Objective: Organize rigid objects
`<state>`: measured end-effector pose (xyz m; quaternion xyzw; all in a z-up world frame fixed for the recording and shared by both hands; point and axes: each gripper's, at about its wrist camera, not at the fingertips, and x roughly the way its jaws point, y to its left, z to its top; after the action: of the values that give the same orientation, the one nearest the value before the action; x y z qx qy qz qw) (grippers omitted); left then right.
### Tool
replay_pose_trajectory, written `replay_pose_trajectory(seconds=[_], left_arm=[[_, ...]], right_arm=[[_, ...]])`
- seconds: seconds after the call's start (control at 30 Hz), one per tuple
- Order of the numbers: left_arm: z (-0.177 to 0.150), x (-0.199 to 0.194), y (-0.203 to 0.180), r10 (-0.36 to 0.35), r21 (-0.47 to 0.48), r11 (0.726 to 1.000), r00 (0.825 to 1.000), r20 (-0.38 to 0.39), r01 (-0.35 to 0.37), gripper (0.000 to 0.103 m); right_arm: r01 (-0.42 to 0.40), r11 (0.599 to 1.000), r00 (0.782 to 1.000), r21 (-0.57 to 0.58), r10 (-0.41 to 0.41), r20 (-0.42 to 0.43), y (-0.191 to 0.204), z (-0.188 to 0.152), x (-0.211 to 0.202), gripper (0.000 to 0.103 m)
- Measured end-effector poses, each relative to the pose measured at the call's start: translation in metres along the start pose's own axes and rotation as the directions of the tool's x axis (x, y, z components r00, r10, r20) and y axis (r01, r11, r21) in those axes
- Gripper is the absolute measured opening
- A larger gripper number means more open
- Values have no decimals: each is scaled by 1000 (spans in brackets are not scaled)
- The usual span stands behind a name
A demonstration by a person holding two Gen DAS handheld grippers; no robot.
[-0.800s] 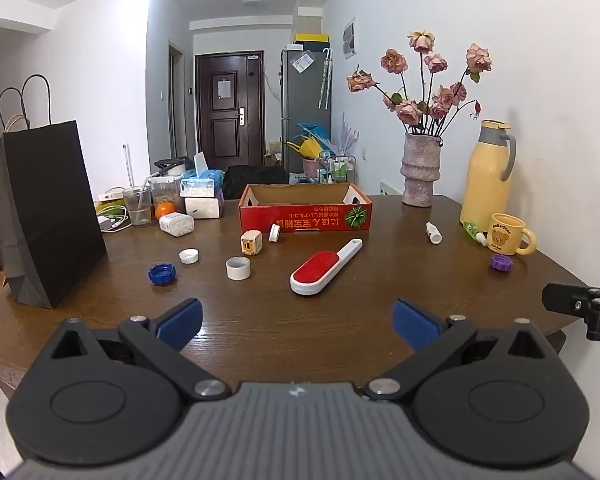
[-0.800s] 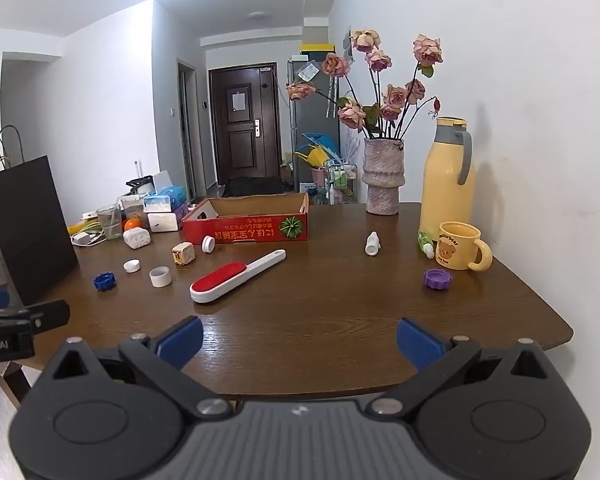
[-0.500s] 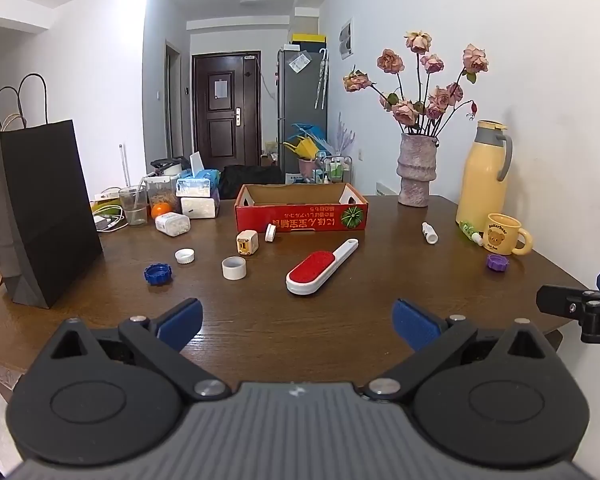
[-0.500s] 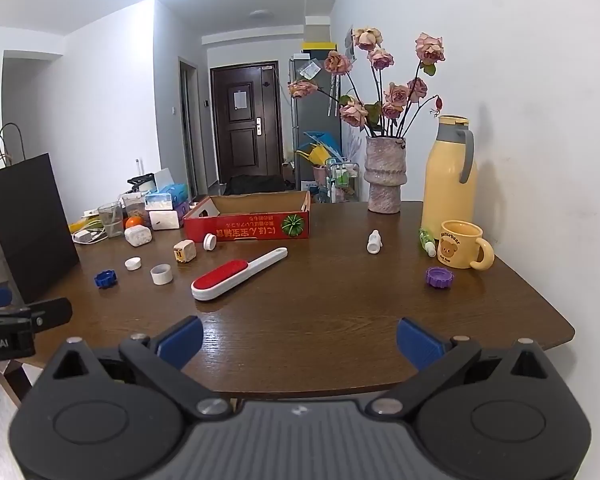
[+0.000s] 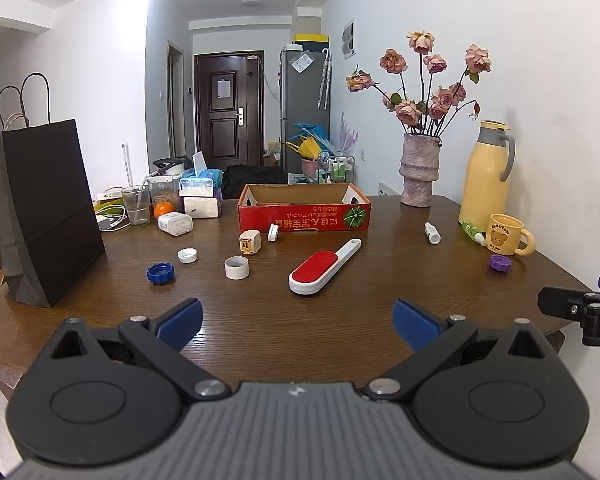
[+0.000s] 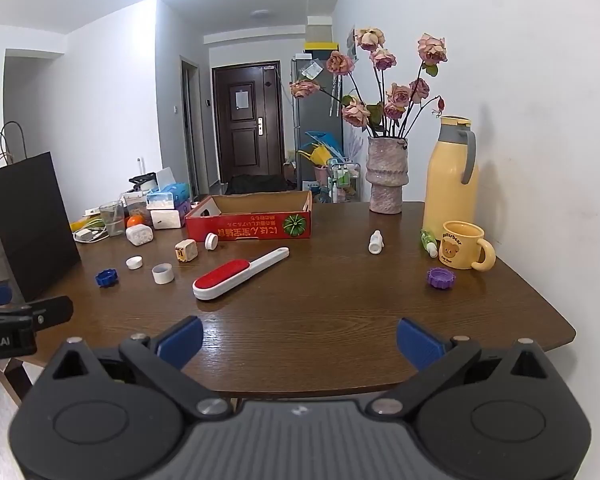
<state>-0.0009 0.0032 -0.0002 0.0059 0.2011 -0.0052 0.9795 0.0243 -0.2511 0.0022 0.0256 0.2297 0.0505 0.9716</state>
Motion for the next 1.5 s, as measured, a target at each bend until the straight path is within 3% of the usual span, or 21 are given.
replay_pose_trajectory(seconds=[1.5], left_arm=[[2, -2, -1, 2, 1, 1000, 1000, 3, -2, 103]], right_arm=[[-7, 1000, 1000, -8, 7, 10, 6, -1, -2, 103]])
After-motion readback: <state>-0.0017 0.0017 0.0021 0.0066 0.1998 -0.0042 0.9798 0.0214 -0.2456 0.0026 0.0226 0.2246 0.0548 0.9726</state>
